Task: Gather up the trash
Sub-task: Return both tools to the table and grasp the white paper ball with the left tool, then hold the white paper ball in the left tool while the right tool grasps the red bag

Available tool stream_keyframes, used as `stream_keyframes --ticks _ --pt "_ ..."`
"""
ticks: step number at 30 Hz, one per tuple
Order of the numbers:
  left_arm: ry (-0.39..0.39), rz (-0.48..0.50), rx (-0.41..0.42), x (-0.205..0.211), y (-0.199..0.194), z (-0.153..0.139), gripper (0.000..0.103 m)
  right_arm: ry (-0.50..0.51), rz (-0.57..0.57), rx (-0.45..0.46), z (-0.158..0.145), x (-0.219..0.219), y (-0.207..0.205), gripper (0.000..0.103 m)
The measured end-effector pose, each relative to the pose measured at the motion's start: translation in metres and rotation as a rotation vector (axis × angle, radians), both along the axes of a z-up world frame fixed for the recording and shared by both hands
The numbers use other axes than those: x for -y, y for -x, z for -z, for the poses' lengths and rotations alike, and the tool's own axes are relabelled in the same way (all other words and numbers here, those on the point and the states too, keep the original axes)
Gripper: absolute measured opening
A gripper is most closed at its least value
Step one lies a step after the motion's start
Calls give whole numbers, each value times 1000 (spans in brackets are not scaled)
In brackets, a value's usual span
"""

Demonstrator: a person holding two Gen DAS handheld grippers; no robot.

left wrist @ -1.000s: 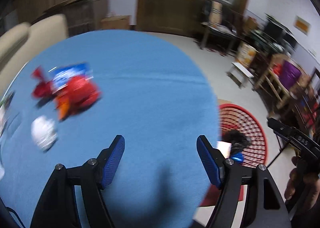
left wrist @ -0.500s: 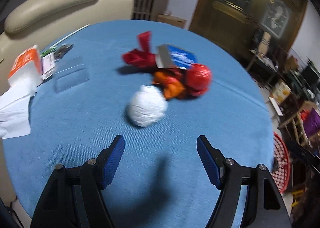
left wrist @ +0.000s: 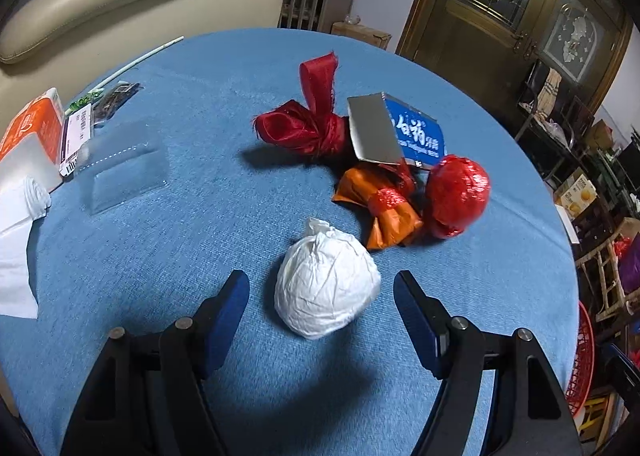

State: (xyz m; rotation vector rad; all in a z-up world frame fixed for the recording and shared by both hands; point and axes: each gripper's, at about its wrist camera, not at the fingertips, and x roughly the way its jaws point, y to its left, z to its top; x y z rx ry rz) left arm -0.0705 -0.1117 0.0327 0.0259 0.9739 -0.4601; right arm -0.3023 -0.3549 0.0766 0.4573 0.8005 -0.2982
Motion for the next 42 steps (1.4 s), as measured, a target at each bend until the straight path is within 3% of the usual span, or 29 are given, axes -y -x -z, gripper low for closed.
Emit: stream_keyframes --ticks 2,3,4,11,19,27,34,35,36,38,42 --pt "-13 1 -1 1 -2 3 75 0 -8 -1 0 -1 -4 73" --pt "-20 5 0 2 -2 5 64 -1 -14 -1 0 -1 -7 73" --pt "-26 8 0 2 -3 6 43 -1 -20 0 0 -2 -10 73" --pt "-48 13 25 -9 11 6 39 -16 -95 12 1 -15 -52 73" --pt "-63 -32 32 -38 38 6 39 -97 -188 39 4 -33 -136 73" --pt "-48 -66 42 -50 42 -1 39 -124 -189 20 15 -40 -199 73" --pt "-45 -72 45 -54 42 -3 39 -109 -184 -39 36 -40 -227 73" --pt "-45 -74 45 -55 42 -4 39 -114 -184 -47 40 -39 -230 69" --pt "-45 -76 46 -56 43 -4 39 -118 -178 -49 43 -37 -230 53" --pt "-46 -79 48 -57 44 -5 39 -134 -177 -48 45 -34 -227 47" --pt "-44 -84 56 -58 47 -8 39 -121 -178 -32 42 -31 -212 47"
